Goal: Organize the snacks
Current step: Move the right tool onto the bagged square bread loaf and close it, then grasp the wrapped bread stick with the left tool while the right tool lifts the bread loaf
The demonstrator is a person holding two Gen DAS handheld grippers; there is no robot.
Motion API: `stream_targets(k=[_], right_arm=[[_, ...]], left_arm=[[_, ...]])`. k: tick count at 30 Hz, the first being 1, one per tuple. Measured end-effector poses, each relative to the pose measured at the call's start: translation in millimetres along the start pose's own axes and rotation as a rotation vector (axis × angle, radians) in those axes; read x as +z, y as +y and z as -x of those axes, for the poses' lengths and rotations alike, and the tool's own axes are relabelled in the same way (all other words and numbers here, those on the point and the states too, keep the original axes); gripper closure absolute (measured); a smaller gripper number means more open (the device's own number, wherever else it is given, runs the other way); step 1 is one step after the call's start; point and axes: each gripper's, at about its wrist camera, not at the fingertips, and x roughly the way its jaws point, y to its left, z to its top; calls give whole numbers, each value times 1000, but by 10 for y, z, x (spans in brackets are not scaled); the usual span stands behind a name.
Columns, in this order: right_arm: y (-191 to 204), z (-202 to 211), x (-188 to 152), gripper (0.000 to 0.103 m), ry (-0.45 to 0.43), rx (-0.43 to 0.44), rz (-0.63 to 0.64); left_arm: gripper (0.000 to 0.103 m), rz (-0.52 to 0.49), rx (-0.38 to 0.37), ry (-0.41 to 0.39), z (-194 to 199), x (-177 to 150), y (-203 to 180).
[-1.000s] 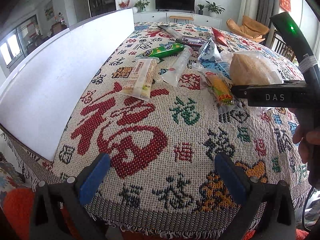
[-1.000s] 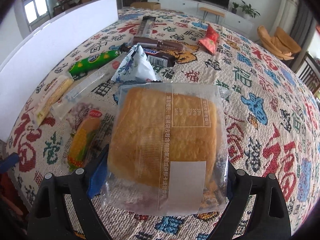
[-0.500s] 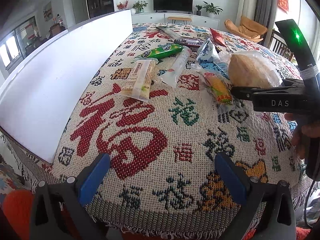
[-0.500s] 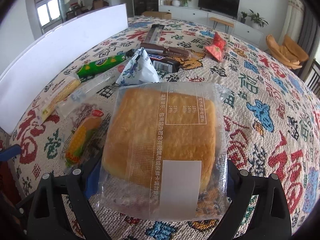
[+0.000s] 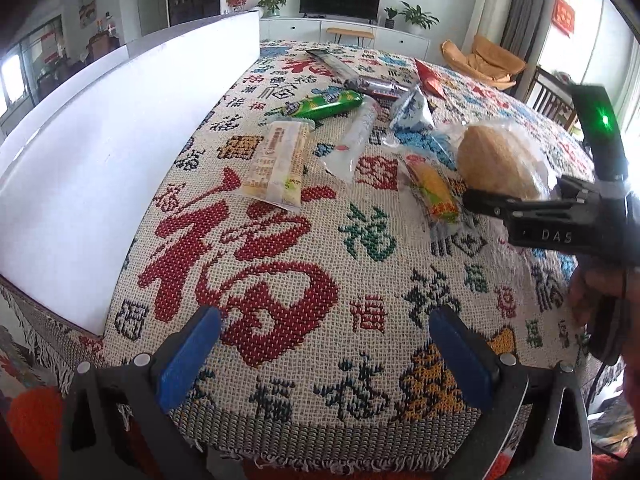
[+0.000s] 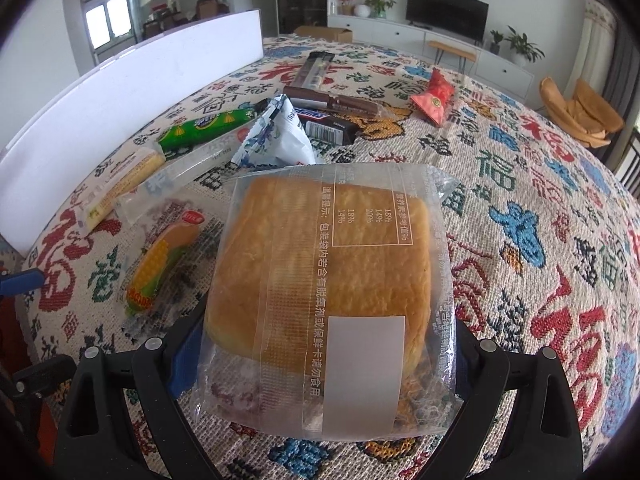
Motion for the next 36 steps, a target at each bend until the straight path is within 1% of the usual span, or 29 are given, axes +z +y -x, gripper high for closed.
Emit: stream_targets(k=[2, 4, 8, 10, 12, 15, 16, 17, 18, 19, 20, 21, 22, 23, 24, 25, 26, 28, 31, 36], right_arm=[[1, 0, 1, 7, 0, 0, 0], [0, -2, 1, 7, 0, 1, 0], [-3, -9, 7, 7, 0, 2, -1], [-5, -9, 7, 7, 0, 2, -1], [-6, -11, 8, 7, 0, 2, -1], [-7, -11, 6, 7, 0, 2, -1], [-8, -11, 6, 7, 0, 2, -1], [-9, -11, 6, 7, 0, 2, -1], [-9, -12, 7, 7, 0, 2, -1], [-9, -12, 7, 7, 0, 2, -1], [-10, -12, 5, 7, 0, 2, -1], [-10, -12, 6, 7, 0, 2, -1], [-9, -13, 7, 7, 1, 2, -1], [-12, -13, 5, 7, 1, 2, -1], [-13, -13, 5, 7, 1, 2, -1], [-13, -13, 5, 7, 1, 2, -1], [-14, -13, 5, 7, 1, 2, -1], [-15, -14, 5, 7, 1, 2, -1], [-17, -15, 6, 7, 1, 2, -1], [-18, -16, 8, 7, 1, 3, -1]], left_arm=[[0, 38, -22, -40, 68, 66, 93], [0, 60, -35, -68, 96, 209, 168], [0, 83, -54, -58, 38, 615, 303], [1, 100, -55, -26, -81, 821, 353], [4, 125, -69, 18, -242, 966, 386], [13, 124, -33, 81, -503, 1070, 391], [19, 108, -12, 102, -590, 1083, 381], [22, 91, 6, 116, -646, 1072, 373], [22, 91, 13, 104, -664, 1076, 388], [25, 97, 26, 103, -671, 1076, 414], [31, 96, 41, 116, -690, 1077, 430], [36, 79, 55, 110, -681, 1083, 426], [49, 55, 58, 113, -675, 1075, 405], [64, 25, 67, 115, -664, 1061, 372], [71, -11, 73, 118, -648, 1037, 334], [73, -34, 70, 122, -629, 1009, 310], [73, -41, 54, 126, -609, 986, 302], [73, -17, 11, 130, -544, 923, 324], [73, 30, -25, 126, -443, 814, 357], [73, 63, -17, 107, -328, 659, 359]])
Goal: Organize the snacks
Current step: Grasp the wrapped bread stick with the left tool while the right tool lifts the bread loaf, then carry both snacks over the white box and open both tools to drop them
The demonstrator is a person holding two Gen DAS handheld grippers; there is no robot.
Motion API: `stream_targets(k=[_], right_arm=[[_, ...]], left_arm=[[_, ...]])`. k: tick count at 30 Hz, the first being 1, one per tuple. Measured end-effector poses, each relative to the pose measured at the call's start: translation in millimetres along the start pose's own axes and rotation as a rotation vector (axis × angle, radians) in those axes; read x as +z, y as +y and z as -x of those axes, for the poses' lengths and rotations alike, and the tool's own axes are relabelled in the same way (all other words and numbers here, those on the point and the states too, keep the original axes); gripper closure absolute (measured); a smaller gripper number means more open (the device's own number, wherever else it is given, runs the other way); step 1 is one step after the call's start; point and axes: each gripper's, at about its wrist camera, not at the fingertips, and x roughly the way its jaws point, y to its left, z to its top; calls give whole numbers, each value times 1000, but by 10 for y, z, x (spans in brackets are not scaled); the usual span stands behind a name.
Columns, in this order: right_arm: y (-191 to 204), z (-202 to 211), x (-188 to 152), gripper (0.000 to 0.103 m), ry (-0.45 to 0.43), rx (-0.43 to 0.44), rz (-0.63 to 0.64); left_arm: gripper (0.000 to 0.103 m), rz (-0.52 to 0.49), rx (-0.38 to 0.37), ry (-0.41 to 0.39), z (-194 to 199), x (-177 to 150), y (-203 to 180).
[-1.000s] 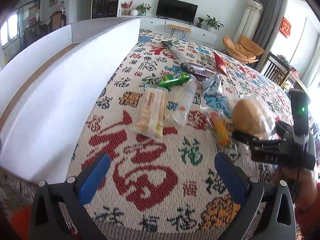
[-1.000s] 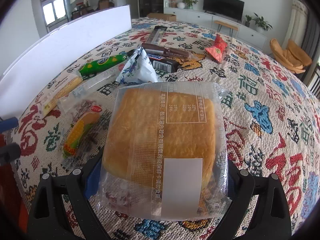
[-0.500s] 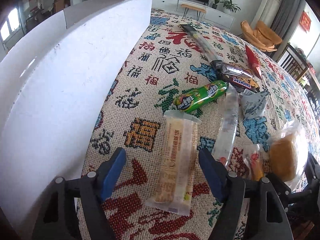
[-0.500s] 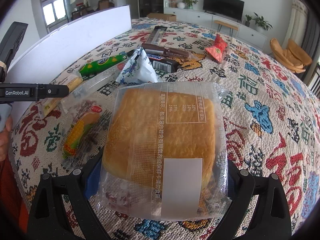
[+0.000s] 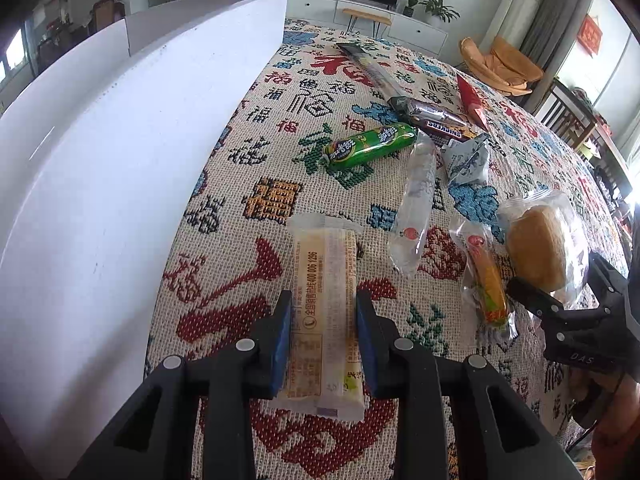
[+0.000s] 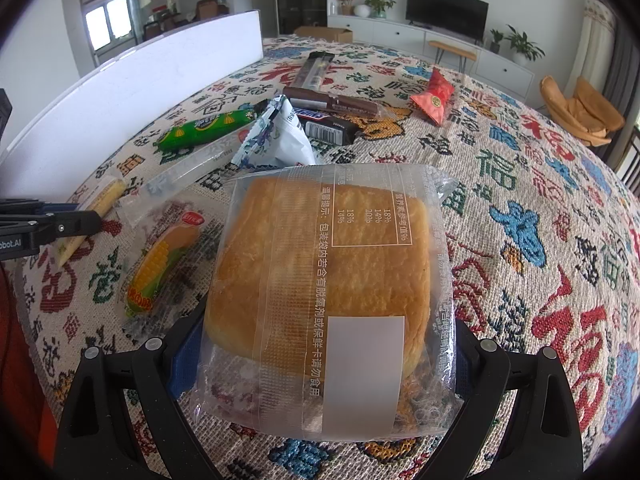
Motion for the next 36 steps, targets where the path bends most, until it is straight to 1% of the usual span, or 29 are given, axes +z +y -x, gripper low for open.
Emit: stream_targets(k=[2, 5, 7, 13, 15, 18, 20, 21, 22, 24, 27, 29, 31, 34, 35, 36], right_arm=[[1, 8, 3, 7, 11, 4, 2], [-18, 39, 59, 8, 77, 14, -28], [-23, 101, 91, 8, 99, 35, -42], [-10, 219, 165, 8, 159, 20, -53], [16, 208, 192, 8, 171, 16, -48], [76, 144, 238, 8, 183, 5, -12], [41, 98, 248, 11, 194, 3, -24], [-6, 94, 247, 18, 195, 10, -49], [-55, 111, 247, 27, 193, 25, -75], [-141, 205, 262, 28, 182, 25, -109], [-213, 448, 369, 28, 129, 54, -138], [-191, 679, 529, 28, 73, 98, -154], [-61, 899, 777, 28, 11, 144, -141], [338, 1119, 1258, 28, -69, 243, -92], [507, 1150, 1411, 28, -85, 279, -68], [701, 1156, 1563, 28, -97, 313, -44]], left_arm=[[73, -2, 18, -7, 21, -35, -7], [73, -12, 45, -14, 39, -64, -13], [73, -19, 55, -20, 49, -77, -14], [73, -32, 76, -29, 66, -100, -28], [73, -36, 75, -32, 74, -105, -38], [73, -26, 51, -37, 118, -120, -53], [73, -13, 24, -47, 184, -139, -54], [73, -5, 9, -51, 222, -151, -57], [73, 4, -8, -57, 266, -158, -52], [73, 29, -49, -71, 378, -154, -44], [73, 71, -129, -105, 623, -104, -28], [73, 94, -189, -141, 850, -25, 16], [73, 111, -213, -187, 1093, 97, 109], [73, 146, -192, -238, 1387, 311, 405], [73, 158, -156, -250, 1447, 376, 531], [73, 169, -101, -259, 1493, 440, 665]])
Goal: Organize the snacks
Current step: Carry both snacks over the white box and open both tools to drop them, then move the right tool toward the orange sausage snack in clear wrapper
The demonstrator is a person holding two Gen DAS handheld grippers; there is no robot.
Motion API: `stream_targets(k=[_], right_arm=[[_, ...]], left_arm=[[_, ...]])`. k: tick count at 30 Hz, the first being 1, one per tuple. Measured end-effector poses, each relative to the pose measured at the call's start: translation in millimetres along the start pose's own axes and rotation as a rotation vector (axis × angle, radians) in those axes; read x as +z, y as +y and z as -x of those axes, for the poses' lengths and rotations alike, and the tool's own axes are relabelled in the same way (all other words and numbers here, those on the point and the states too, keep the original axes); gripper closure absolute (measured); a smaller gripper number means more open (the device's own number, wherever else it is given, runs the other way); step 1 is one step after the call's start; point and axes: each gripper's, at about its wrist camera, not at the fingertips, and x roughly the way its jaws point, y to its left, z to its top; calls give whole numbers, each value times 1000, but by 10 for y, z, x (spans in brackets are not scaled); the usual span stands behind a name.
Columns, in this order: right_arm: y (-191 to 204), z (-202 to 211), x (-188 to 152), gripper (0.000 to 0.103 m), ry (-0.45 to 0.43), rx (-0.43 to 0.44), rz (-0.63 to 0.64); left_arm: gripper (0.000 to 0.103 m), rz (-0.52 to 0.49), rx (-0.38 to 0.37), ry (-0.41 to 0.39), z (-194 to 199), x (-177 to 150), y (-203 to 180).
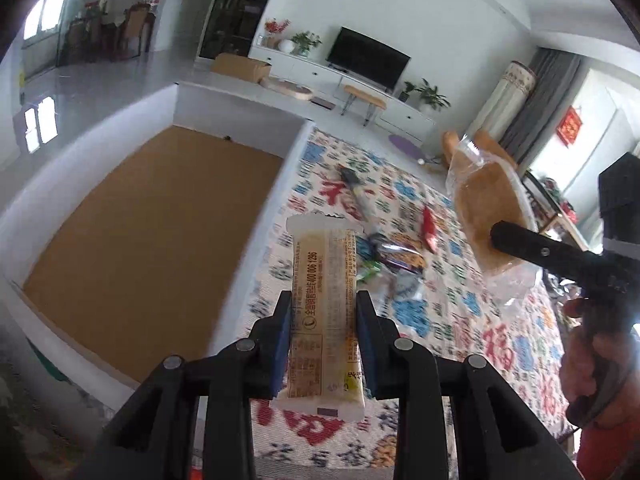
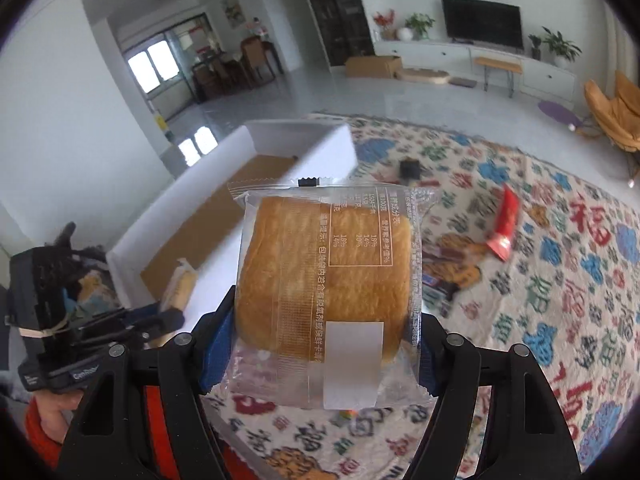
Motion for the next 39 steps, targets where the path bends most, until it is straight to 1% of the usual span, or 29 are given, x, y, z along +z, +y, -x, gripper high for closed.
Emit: stream_targets(k=[1, 3, 5, 6, 7, 8, 9, 10, 13, 14, 16, 19, 20, 21, 22, 23, 25, 27, 28, 29, 31, 33, 34, 36, 39], right_arm=[[202, -90, 142, 28, -6, 34, 24], [584, -297, 354, 28, -16, 89, 69], [928, -572, 515, 28, -13, 137, 83], [1074, -726, 568, 27, -4, 166, 79], [1189, -864, 585, 26, 5, 192, 73], [1288, -999, 607, 26, 11, 211, 69], [1370, -1120, 620, 24, 20, 222, 63], [1425, -1201, 617, 21, 30, 226, 56], [1402, -1254, 580, 21, 19, 235, 28], [1369, -1214, 553, 21, 7, 235, 22], [1245, -1140, 486, 21, -9, 207, 11], [933, -1010, 311, 21, -24, 153, 4], [813, -979, 237, 21, -26, 134, 8], [693, -936, 136, 21, -24, 114, 13], [559, -894, 27, 21, -17, 90, 16], [419, -843, -90, 21, -12, 68, 15], [127, -717, -326, 21, -4, 34, -5], [-163, -542, -525, 21, -1, -5, -43], [-293, -453, -622, 21, -4, -27, -64], [-413, -369, -716, 21, -8, -46, -81], [-622, -218, -876, 21, -22, -88, -107], [-793, -129, -1021, 21, -31, -131, -124], [-862, -93, -1087, 21, -36, -153, -130], [-980, -33, -1233, 21, -52, -191, -144], [-1105, 57, -1414, 21, -79, -218, -183]], left_arm=[[73, 10, 49, -7, 29, 93, 138], [73, 42, 117, -8, 50, 239, 422], [73, 50, 212, -8, 16, 338, 680], [70, 57, 267, -9, -7, 360, 806], [58, 67, 311, -1, -39, 377, 927], [33, 76, 343, 13, -84, 365, 1033], [22, 83, 363, 21, -116, 348, 1114], [15, 84, 376, 12, -113, 319, 1166], [14, 78, 394, -9, -115, 202, 1183], [14, 84, 388, -23, -115, 172, 1166], [14, 103, 354, -84, -97, 129, 1066], [14, 86, 249, -179, -110, 133, 747], [14, 62, 202, -193, -131, 147, 634], [14, 26, 171, -188, -178, 174, 519], [14, -20, 171, -169, -266, 202, 397], [14, -73, 191, -151, -366, 222, 278], [14, -189, 257, -107, -594, 213, 68], [14, -280, 307, -42, -826, 156, -66], [14, -318, 317, 8, -914, 111, -109], [15, -357, 322, 33, -954, 73, -164], [15, -431, 348, 17, -935, 3, -282], [15, -464, 381, 34, -951, -75, -337], [17, -475, 381, 46, -960, -94, -344], [17, -482, 370, 39, -872, -152, -335], [17, -448, 332, 18, -715, -218, -276]])
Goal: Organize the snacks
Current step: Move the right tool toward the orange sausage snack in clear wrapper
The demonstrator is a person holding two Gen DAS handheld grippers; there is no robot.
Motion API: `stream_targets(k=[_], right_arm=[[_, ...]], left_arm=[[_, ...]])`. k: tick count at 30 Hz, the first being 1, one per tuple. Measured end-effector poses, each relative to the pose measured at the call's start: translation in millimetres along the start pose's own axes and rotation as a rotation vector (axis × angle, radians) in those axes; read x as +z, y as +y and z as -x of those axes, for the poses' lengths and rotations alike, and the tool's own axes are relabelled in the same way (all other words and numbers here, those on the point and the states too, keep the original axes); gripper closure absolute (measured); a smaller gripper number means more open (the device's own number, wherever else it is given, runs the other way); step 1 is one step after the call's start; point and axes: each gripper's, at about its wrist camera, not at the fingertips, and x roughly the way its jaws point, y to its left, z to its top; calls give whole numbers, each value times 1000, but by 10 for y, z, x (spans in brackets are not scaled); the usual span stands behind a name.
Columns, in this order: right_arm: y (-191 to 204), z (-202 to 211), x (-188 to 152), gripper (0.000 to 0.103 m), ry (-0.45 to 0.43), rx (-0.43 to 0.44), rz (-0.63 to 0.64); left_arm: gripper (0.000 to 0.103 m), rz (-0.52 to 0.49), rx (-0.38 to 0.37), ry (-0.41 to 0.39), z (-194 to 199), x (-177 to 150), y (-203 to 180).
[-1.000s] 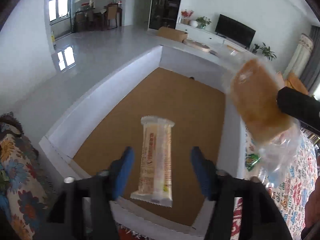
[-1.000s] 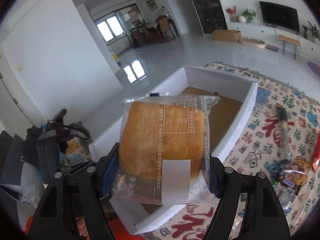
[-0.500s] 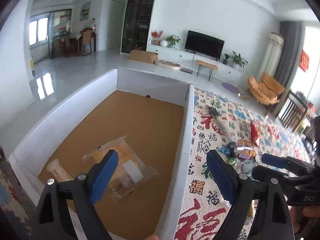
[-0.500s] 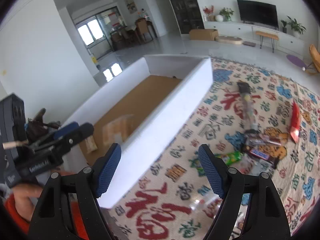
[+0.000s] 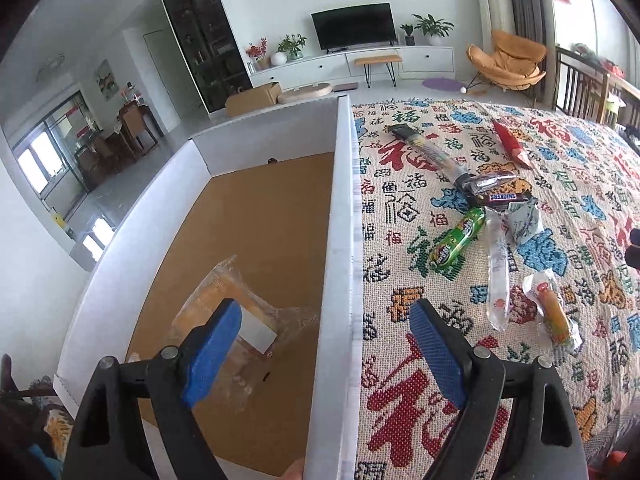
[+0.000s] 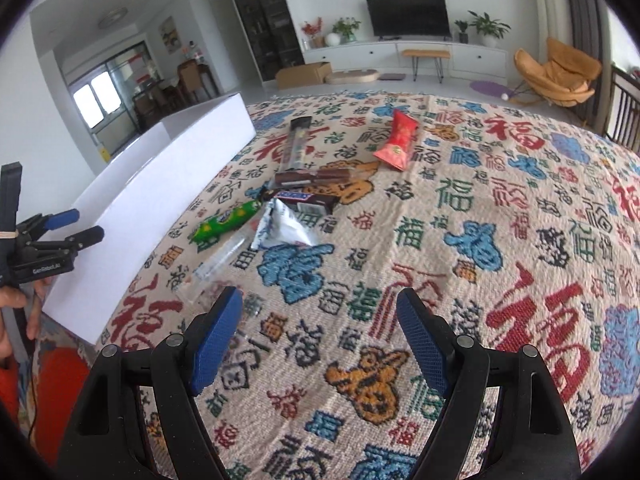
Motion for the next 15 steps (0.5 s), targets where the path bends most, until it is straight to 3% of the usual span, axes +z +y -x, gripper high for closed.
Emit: stream_targets(k=[6, 10, 13, 15], right_arm=[[-117, 75, -157, 21, -1, -49, 0], [-121, 97, -245, 21, 14, -53, -9], [-119, 50, -348, 21, 38, -69, -2], [-143, 15, -414, 21, 53, -82, -5]], left_arm=[[16, 166, -70, -18, 103, -66, 285], [12, 328, -13, -119, 422, -188, 414], [4, 344, -18, -196, 752, -305, 276], [0, 319, -63, -233, 941, -377, 90]])
